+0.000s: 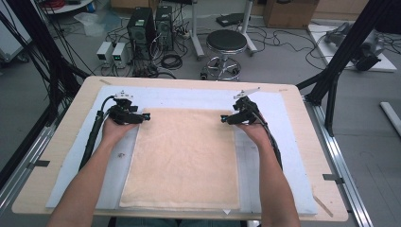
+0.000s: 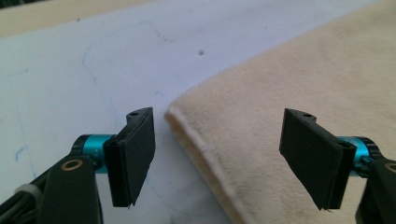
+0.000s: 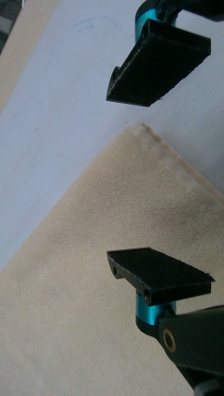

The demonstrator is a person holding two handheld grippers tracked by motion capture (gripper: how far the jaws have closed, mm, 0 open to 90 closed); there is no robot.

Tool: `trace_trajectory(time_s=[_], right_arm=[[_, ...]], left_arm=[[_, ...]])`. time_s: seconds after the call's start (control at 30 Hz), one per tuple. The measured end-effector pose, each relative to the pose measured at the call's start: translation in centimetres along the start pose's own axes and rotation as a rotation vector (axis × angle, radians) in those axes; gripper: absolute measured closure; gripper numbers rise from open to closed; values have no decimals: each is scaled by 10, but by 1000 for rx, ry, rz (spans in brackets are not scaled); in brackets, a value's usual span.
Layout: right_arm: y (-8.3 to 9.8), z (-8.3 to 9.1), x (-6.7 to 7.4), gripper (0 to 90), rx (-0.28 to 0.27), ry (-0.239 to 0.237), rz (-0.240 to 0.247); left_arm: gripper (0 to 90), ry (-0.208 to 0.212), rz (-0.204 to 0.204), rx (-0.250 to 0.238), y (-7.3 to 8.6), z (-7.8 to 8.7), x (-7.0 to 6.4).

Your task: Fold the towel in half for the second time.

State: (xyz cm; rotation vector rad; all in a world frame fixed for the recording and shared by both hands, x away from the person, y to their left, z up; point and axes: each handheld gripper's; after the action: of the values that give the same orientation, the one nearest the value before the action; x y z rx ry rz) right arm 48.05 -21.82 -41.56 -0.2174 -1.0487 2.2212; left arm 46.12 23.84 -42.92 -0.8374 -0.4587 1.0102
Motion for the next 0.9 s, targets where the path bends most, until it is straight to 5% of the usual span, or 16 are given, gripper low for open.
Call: trace_trajectory(time_s=[0.33, 0.47, 0.6, 0.77, 0.9], right_arm=[[8, -14, -1, 296, 44, 0, -13], [14, -17, -7, 365, 56, -12, -63], [15, -16, -7, 533, 43, -53, -76], [13, -18, -7, 754, 52, -115, -84], [10, -16, -3, 806, 64, -123, -70]], left_arm=[[408, -8, 6, 30, 5, -14, -6], [466, -15, 5, 33, 6, -17, -9], [549, -11, 8, 34, 6, -16, -7], [767, 39, 10, 34, 6, -17, -9], [810, 56, 31, 29, 5, -14, -7]])
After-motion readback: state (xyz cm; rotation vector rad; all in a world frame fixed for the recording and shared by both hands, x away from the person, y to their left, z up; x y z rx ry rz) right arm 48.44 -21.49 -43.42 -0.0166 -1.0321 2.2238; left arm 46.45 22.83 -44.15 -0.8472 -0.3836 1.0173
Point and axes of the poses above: each handheld gripper's, and its own axes: z roughly backward along the jaws, y roughly out of its underside, x roughly to its left, and after that the axes turned 7 degrees about -y, right-handed
